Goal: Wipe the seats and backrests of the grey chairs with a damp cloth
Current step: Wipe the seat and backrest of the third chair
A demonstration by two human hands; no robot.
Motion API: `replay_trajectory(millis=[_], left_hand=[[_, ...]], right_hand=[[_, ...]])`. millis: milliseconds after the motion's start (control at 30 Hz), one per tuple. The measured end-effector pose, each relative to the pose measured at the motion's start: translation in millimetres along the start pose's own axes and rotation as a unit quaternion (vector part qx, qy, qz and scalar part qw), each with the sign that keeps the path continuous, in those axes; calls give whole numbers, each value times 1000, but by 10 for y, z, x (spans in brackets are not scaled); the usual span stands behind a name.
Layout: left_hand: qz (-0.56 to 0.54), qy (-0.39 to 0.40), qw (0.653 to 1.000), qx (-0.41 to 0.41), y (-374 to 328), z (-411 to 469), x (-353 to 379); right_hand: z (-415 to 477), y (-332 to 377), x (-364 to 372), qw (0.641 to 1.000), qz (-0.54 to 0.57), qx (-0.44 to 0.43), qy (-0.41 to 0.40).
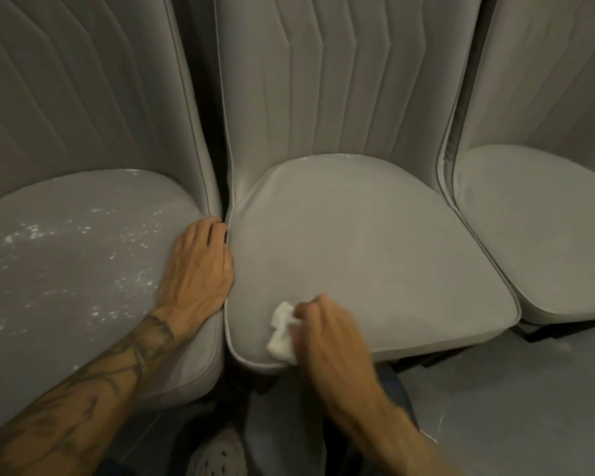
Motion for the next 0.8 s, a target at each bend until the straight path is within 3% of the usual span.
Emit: replay_trajectory(millis=[100,200,333,500,800], left_hand=[[-8,1,1000,-2,-1,5,9],[-5,3,1000,1,6,9,2],[2,13,1000,6,-5,21,-39],[17,-3,999,43,-40,64,-86],[34,-42,996,65,-41,709,21]], right_hand=[[135,446,225,995,8,-102,12],[164,291,111,993,4,-116,11],[171,-376,-151,998,36,1,59],[675,-1199,-317,983,92,158,5],[1694,-2291,-295,929,-93,355,-59]])
Point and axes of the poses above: each hand's wrist, its own z-axis towards the middle knuckle, its own x-axis out of the palm, y = z × x, the point moved 3 cm from there along z, towards the middle knuckle, and after that the axes turned 7 degrees about y, right-handed, at the moved point
